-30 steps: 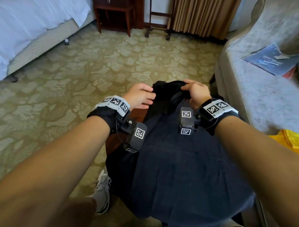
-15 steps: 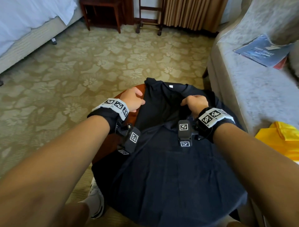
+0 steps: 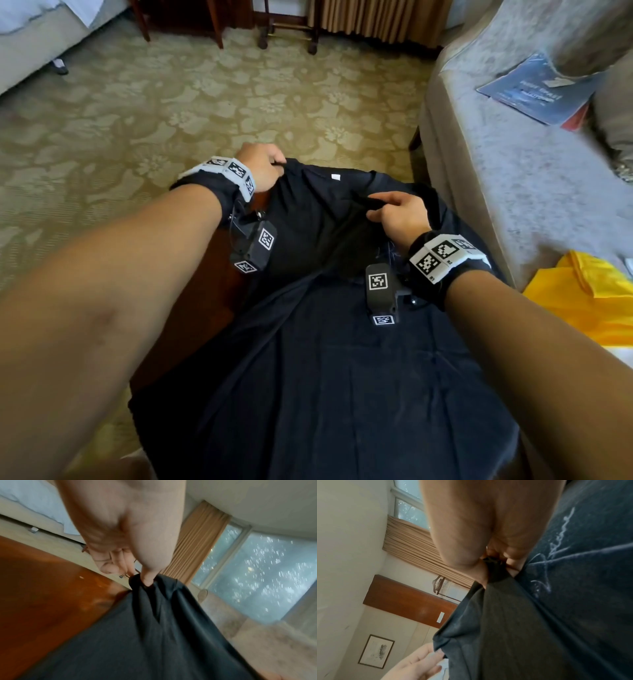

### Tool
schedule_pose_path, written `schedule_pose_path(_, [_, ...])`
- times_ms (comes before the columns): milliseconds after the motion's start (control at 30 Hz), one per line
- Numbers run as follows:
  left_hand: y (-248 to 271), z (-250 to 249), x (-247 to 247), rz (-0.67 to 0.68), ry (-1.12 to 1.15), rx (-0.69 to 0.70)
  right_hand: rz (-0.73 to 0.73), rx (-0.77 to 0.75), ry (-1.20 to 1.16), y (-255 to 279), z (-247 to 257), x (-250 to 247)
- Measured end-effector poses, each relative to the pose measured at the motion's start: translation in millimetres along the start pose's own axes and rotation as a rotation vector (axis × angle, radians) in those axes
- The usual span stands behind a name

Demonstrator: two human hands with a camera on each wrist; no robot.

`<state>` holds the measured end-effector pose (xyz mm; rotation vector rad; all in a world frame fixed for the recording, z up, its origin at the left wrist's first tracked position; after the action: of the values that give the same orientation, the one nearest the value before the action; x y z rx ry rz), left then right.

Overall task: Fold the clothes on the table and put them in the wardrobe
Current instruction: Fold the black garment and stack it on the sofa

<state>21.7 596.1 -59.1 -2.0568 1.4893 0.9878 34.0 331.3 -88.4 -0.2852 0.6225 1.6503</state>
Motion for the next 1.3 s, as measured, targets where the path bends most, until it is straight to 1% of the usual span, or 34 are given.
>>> schedule_pose_path(67, [-2,1,-11,-0.048,0.143,-0.001,-0.003,-0.04,0.029,-1,3,2])
schedule_pose_path(200, [0,-23,-32,-0.029,0.442,0.03,-0.047,-0.069,0.028,-1,8,3])
schedule_pose_path(267, [0,-31,-38,-0.011,0.514,-0.031,-0.043,-0.078,0.014,0,9,6])
schedule_pose_path(300, [-3,-31,-39,-0.027,0.521,-0.037,-0.039,-0.083,0.008,0,9,8])
schedule_pose_path(400, [-13,-31,-39,-0.05,0.552,0.02,-0.046,-0.093,-0.001,-4,11,7])
schedule_pose_path(467, [-20,-26,-33,-0.04,0.425,0.017,-0.058,-0.096,-0.004,-9,10,3])
schedule_pose_path(533, [-27,-16,-27,-0.066,0.109,-0.015,-0.071,-0.096,0.017,-15,7,-2])
schedule_pose_path(600, [-31,-9,-17,-0.025,-0.211,-0.001,-0.09,-0.093,0.062,-20,2,-6])
schedule_pose_path(633, [-33,-4,-12,-0.011,-0.308,0.03,-0.104,-0.088,0.09,-22,-1,-8])
schedule_pose_path(667, [-37,2,-7,0.002,-0.355,0.046,-0.118,-0.082,0.118,-23,-3,-10])
schedule_pose_path(700, [-39,10,-3,0.012,-0.353,0.032,-0.13,-0.078,0.142,-23,-5,-12])
schedule_pose_path(767, [-42,29,2,0.004,-0.252,-0.06,-0.139,-0.074,0.171,-21,-5,-16])
schedule_pose_path(800, [-40,35,1,-0.028,-0.179,-0.103,-0.144,-0.067,0.181,-19,-5,-17])
schedule_pose_path(867, [-35,43,-5,-0.118,-0.088,-0.119,-0.165,-0.052,0.176,-15,-4,-17])
schedule_pose_path(933, [-24,43,-13,-0.137,-0.054,-0.108,-0.204,-0.031,0.151,-8,-4,-16])
schedule_pose_path(1000, [-8,40,-21,-0.111,-0.021,-0.093,-0.252,-0.008,0.14,2,-3,-15])
schedule_pose_path(1100, [30,33,-33,-0.106,0.052,-0.064,-0.297,0.018,0.193,28,-3,-17])
schedule_pose_path(1167, [61,29,-34,-0.042,0.136,-0.079,-0.297,0.016,0.264,50,0,-19])
schedule_pose_path(1200, [81,26,-31,0.016,0.191,-0.092,-0.28,-0.002,0.298,63,2,-18])
schedule_pose_path(1267, [120,20,-23,0.125,0.248,-0.11,-0.216,-0.091,0.359,87,8,-11])
schedule_pose_path(1300, [139,20,-19,0.176,0.262,-0.124,-0.156,-0.15,0.384,99,11,-5])
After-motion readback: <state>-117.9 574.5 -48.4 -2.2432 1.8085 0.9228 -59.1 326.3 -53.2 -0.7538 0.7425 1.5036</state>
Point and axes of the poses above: each hand's wrist, its own y-axis away from the middle knuckle, its own x-axis out of the palm, z = x × y, the point moved 5 cm from there along -y, towards the middle knuckle, and after that the axes turned 10 degrees about y, right-handed, at the moved point
